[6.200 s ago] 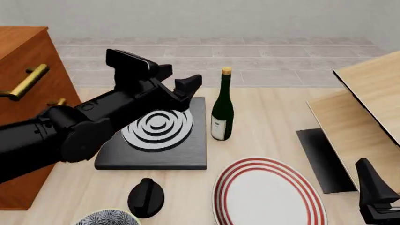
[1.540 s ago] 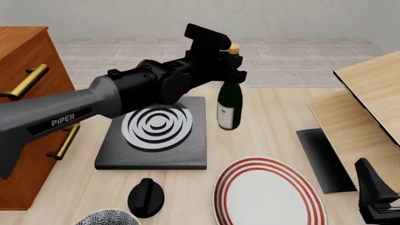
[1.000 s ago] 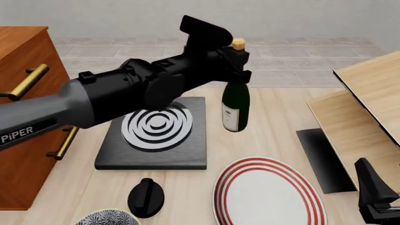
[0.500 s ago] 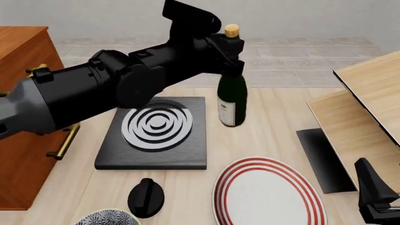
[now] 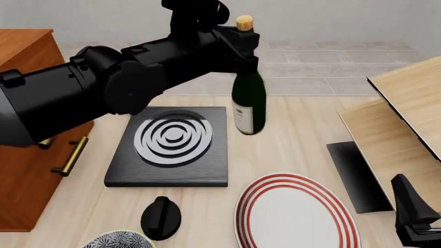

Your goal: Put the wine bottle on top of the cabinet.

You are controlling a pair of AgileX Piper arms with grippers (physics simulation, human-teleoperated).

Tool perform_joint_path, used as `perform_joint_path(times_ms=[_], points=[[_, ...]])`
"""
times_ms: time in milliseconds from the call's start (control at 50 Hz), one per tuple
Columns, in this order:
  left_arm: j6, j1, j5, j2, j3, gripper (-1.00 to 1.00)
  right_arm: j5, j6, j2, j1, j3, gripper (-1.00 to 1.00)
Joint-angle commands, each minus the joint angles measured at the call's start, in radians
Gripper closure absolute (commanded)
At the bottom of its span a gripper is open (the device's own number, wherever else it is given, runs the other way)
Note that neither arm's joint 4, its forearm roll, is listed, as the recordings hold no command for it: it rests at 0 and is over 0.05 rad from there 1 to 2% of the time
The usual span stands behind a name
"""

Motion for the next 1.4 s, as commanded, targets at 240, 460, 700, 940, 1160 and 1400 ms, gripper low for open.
perform_joint_path(times_ms=[240,460,700,940,1160,1400], points=[[0.012,0.038,0.028,-0.086,-0.005,1.0,0.001,-0.002,-0.001,0.0,0.0,-1.0],[0.016,0.06,0.038,-0.138,0.022,1.0,0.0,-0.004,-0.001,0.002,0.0,-1.0],[0.036,0.076,0.083,-0.188,0.022,1.0,0.001,-0.003,-0.001,0.0,0.0,-1.0],[0.044,0.122,0.124,-0.236,0.024,1.0,0.001,-0.002,-0.001,-0.001,0.0,-1.0],[0.047,0.18,0.166,-0.282,0.013,1.0,0.002,-0.003,-0.004,-0.003,-0.001,-1.0],[0.042,0.236,0.199,-0.301,0.026,1.0,0.002,-0.003,-0.006,-0.005,-0.001,-1.0]])
